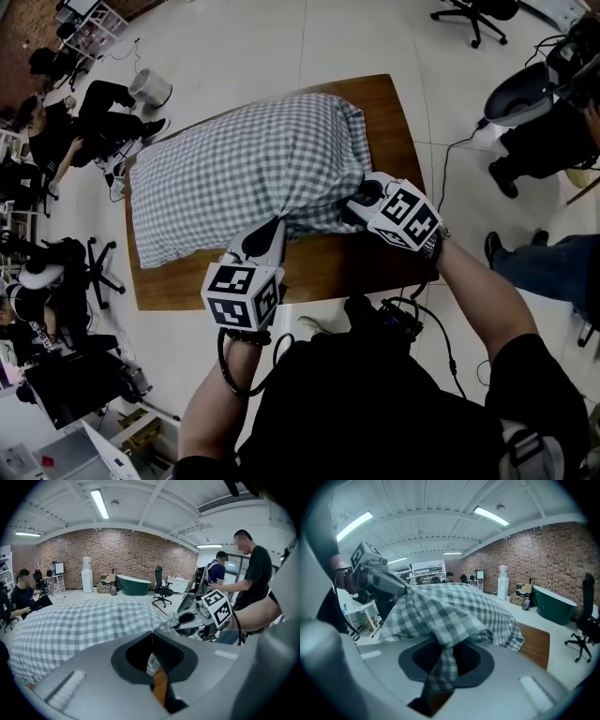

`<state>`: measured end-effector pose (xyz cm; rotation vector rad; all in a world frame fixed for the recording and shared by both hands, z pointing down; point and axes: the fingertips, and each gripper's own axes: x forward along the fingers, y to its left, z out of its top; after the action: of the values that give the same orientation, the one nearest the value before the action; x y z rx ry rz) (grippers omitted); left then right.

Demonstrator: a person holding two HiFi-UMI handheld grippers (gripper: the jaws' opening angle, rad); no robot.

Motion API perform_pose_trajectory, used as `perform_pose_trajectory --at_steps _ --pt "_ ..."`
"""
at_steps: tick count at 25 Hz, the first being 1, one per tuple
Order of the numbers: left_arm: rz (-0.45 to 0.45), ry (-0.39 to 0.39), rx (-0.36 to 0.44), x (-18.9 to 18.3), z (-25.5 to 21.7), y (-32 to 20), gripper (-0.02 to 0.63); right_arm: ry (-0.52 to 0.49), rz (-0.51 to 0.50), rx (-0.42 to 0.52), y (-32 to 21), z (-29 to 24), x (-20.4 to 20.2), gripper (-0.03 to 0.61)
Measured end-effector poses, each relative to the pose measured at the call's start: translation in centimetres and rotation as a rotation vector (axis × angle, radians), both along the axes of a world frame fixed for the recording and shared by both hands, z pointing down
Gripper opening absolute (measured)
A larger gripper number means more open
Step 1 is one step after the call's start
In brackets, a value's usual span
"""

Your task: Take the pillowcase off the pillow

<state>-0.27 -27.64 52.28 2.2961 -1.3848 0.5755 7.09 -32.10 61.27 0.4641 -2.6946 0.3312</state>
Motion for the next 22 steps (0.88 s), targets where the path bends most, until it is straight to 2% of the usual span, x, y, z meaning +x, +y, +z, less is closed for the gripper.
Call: perform_pose_trajectory --at_steps 6,8,11,13,15,18,22 --pt "-0.017 0.045 0.008 -1.4 -1.9 2.2 0.006 0.005 -0.01 0.017 2.6 -1.7 -0.8 0.059" --pt "-0.017 0.052 0.003 -1.4 -1.8 2.5 0.006 -0.014 -0.036 -0.024 3.4 -1.3 -1.0 0.096" --pt "-0.009 0.052 0.004 -1.2 -2.5 2.6 0.006 -0.039 -0.105 -0.074 4.9 -1.2 -0.9 0.193" --pt "-0.005 0.051 0.008 -1.2 -2.9 2.6 0.006 -0.002 -0.16 -0.076 5.9 -0.5 -0.3 0.238" --pt "0.0 0.052 0.014 -1.1 -3.0 2.5 0.006 0.068 -0.189 -0.057 6.5 1.2 0.4 0.242" --pt "0.015 0.052 0.019 -0.8 -3.2 2.4 0.006 0.128 -0.162 0.002 5.8 3.0 0.1 0.242" --pt "0.025 0.047 0.018 -0.2 -2.8 2.4 0.006 0.054 -0.139 0.002 4.7 2.0 -1.5 0.241"
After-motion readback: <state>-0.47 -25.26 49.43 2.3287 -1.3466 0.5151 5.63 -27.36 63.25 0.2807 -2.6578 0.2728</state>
